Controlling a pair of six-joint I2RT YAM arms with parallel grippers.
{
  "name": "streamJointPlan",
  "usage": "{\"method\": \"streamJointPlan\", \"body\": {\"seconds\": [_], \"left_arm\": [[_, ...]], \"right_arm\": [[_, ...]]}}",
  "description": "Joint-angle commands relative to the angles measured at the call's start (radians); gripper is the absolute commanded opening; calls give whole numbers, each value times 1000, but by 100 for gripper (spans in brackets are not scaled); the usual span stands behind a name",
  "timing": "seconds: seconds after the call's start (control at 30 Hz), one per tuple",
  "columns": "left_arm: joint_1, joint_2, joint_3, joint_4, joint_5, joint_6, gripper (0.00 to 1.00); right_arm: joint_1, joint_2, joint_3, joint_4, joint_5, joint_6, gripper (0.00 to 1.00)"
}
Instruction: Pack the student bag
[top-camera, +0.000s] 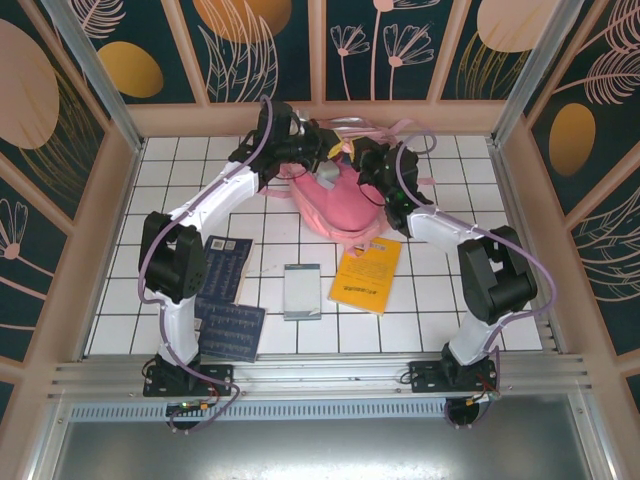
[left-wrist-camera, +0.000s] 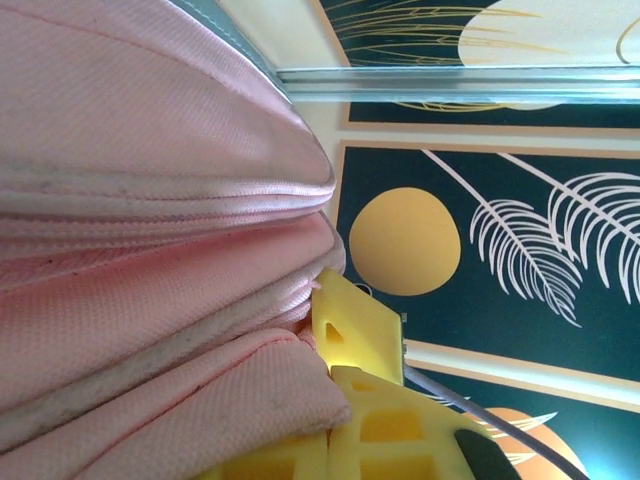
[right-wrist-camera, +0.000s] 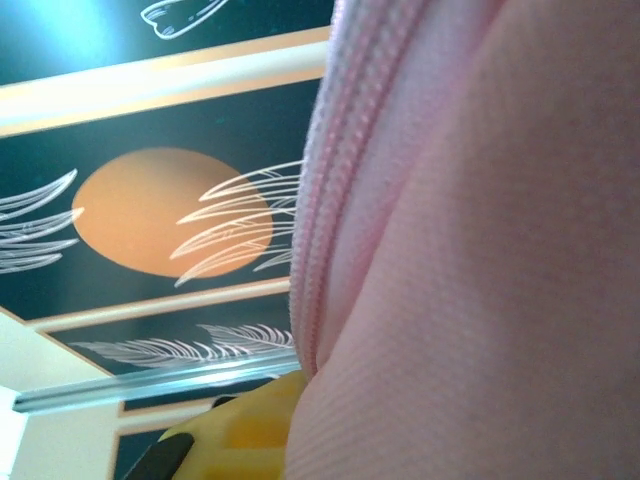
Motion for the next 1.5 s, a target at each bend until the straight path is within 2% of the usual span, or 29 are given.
{"method": "streamJointPlan", "body": {"seconds": [0.0, 0.1, 0.17, 0.27, 0.37, 0.53, 0.63, 0.7, 0.9, 0.97, 1.03, 1.13, 1.3, 1.47], "left_arm": [[11, -31, 63, -56, -50, 106, 0], [13, -22, 132, -132, -75, 218, 2], [19, -9, 207, -245, -101, 363, 16], [21, -37, 243, -387, -171, 626, 32], [28, -139, 150, -443, -301, 788, 40], [68, -359, -89, -457, -616, 865, 58], [123, -402, -179, -539, -814, 803, 74], [174, -414, -246, -576, -870, 778, 79], [352, -449, -516, -494, -873, 782, 85], [370, -457, -599, -427, -879, 817, 93], [383, -443, -637, -407, -878, 844, 97], [408, -426, -673, -387, -909, 864, 97], [464, -365, -705, -336, -791, 878, 92], [471, -287, -690, -299, -715, 875, 88]], "right_arm": [[-5, -9, 53, -15, -7, -18, 0], [-5, -15, 55, -36, 3, -13, 0], [-5, -19, 70, -76, 18, -15, 0], [-7, -17, 96, -115, 32, -20, 0], [-16, -9, 125, -157, 33, -36, 0], [-30, 1, 143, -173, 17, -51, 0], [-35, 13, 158, -186, 1, -62, 0], [-38, 27, 160, -185, -20, -57, 0], [-44, 60, 172, -197, -68, -57, 0], [-46, 73, 184, -210, -88, -60, 0], [-49, 83, 188, -214, -102, -60, 0], [-51, 95, 182, -204, -117, -53, 0], [-64, 109, 181, -200, -140, -50, 0], [-72, 118, 184, -188, -154, -44, 0]]}}
